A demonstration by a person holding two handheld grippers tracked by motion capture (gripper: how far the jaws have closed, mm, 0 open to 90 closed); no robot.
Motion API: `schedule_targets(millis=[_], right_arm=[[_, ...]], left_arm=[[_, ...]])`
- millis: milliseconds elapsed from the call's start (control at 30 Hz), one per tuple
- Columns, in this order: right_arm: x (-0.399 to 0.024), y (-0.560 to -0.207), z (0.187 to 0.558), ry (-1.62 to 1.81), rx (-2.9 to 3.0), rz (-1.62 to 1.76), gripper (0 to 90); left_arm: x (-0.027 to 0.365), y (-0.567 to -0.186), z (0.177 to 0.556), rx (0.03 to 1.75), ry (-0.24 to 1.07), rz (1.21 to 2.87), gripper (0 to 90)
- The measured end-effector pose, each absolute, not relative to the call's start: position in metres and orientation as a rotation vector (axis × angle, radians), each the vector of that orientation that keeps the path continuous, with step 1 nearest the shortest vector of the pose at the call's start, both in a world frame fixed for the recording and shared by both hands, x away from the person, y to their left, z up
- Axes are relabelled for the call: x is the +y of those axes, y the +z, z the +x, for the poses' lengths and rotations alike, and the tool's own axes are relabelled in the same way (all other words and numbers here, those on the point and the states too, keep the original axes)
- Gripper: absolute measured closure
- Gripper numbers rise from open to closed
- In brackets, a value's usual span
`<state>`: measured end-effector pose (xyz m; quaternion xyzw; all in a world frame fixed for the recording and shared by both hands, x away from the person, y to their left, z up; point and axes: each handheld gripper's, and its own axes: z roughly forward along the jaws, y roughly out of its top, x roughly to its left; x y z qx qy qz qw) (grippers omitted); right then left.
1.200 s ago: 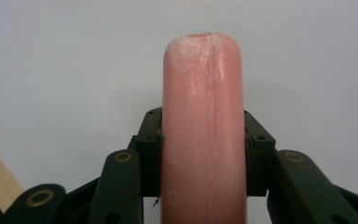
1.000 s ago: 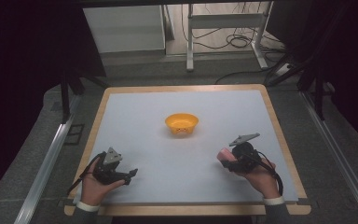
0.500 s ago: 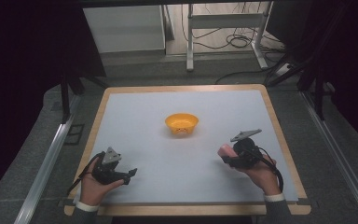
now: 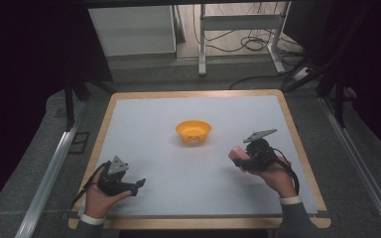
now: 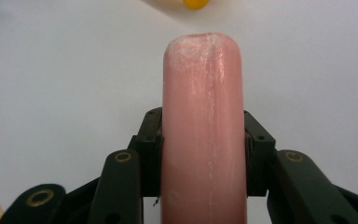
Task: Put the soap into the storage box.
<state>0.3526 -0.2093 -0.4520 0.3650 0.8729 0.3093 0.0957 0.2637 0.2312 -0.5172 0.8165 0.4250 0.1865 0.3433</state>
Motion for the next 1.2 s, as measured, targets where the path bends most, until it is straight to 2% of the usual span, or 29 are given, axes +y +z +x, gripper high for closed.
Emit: schedule_targets(millis=[1200], right_arm=[[-0.192,-0.427,0.394,0.925,2.571,1.012,59.4]], left_arm=[[0.231,-0.517,0.264,1.102,0.484,2.124,12.9]])
